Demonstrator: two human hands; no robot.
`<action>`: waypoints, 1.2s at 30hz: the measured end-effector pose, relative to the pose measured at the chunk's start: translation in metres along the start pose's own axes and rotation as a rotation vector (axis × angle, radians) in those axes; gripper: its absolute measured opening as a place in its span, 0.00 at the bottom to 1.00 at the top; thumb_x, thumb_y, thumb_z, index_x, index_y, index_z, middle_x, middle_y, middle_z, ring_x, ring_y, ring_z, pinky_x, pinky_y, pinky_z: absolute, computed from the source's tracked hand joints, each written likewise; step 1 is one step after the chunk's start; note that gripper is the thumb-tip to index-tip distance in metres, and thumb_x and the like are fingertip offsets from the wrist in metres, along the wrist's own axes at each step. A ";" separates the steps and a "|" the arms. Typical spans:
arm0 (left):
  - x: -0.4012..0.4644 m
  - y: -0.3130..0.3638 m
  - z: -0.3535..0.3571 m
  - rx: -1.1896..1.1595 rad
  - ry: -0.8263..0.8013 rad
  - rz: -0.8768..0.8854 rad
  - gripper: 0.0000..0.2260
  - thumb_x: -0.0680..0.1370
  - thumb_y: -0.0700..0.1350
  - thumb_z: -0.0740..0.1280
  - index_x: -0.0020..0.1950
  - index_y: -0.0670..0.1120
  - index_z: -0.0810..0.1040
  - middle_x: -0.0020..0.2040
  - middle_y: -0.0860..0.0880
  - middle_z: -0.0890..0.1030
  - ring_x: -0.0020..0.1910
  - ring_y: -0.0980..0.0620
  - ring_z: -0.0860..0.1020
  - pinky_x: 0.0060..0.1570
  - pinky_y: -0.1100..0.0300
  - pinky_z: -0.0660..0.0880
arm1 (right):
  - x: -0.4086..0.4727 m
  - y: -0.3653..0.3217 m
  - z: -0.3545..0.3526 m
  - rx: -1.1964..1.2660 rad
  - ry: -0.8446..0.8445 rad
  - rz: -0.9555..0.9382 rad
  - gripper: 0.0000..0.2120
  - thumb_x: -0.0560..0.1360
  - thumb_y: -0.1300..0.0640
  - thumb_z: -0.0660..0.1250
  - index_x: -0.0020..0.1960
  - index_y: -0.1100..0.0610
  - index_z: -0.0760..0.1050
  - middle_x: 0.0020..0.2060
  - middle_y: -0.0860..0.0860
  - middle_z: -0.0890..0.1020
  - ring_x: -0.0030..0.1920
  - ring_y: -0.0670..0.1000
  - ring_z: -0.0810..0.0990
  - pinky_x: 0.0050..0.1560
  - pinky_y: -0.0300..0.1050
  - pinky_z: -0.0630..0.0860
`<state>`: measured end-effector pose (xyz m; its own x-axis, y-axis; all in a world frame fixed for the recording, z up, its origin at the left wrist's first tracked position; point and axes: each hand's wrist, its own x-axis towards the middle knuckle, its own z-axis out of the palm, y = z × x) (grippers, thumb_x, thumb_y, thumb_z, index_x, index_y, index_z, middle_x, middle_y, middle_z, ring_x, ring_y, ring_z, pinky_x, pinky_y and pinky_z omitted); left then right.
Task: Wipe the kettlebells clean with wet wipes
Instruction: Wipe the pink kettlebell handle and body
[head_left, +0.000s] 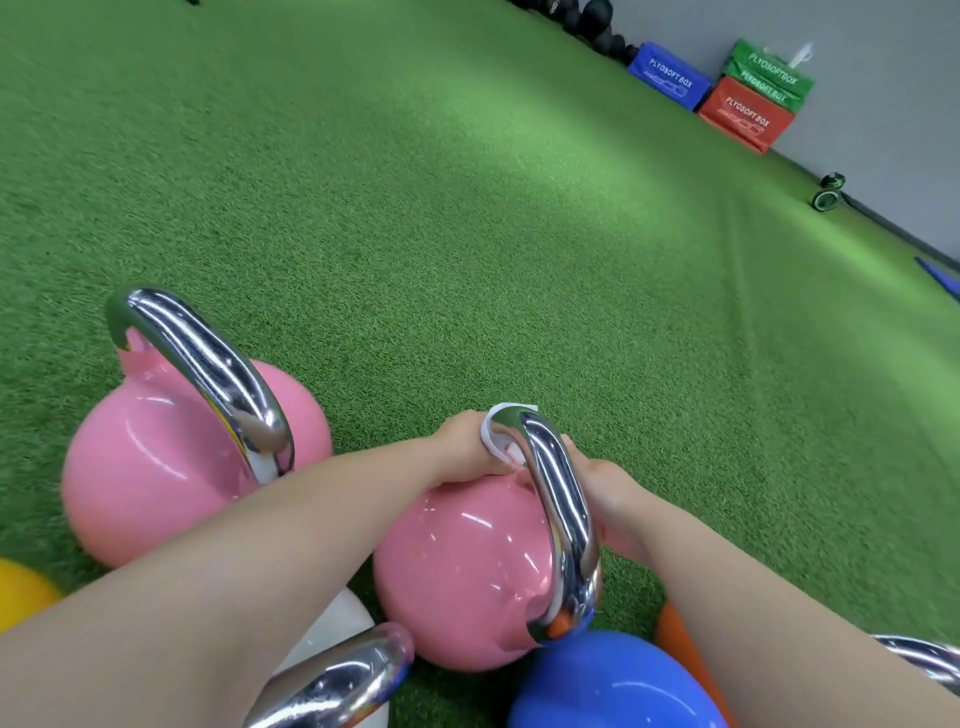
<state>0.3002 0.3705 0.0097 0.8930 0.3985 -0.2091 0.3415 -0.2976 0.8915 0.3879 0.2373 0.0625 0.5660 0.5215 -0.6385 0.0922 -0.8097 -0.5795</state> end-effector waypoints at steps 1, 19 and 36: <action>0.001 -0.001 -0.002 -0.034 -0.035 -0.017 0.09 0.71 0.42 0.72 0.37 0.51 0.73 0.40 0.52 0.77 0.44 0.53 0.75 0.44 0.64 0.72 | 0.000 0.002 0.000 0.006 0.000 -0.005 0.33 0.79 0.38 0.47 0.56 0.63 0.78 0.53 0.60 0.82 0.48 0.56 0.79 0.55 0.51 0.77; -0.028 -0.010 0.014 0.252 0.012 -0.220 0.30 0.64 0.73 0.61 0.51 0.50 0.74 0.47 0.49 0.80 0.45 0.50 0.79 0.49 0.55 0.77 | -0.001 0.008 0.012 0.057 0.021 -0.022 0.30 0.80 0.41 0.47 0.55 0.65 0.76 0.43 0.58 0.81 0.38 0.50 0.77 0.44 0.44 0.76; -0.050 0.008 0.014 0.617 -0.249 -0.202 0.25 0.79 0.62 0.47 0.75 0.58 0.53 0.77 0.42 0.46 0.76 0.41 0.43 0.70 0.36 0.39 | 0.000 0.009 0.010 0.082 0.029 0.016 0.34 0.79 0.38 0.46 0.57 0.67 0.75 0.53 0.64 0.81 0.50 0.60 0.80 0.60 0.55 0.75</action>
<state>0.2621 0.3363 0.0216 0.8098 0.3089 -0.4988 0.5464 -0.7068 0.4493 0.3810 0.2324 0.0520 0.5905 0.5000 -0.6335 0.0169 -0.7924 -0.6097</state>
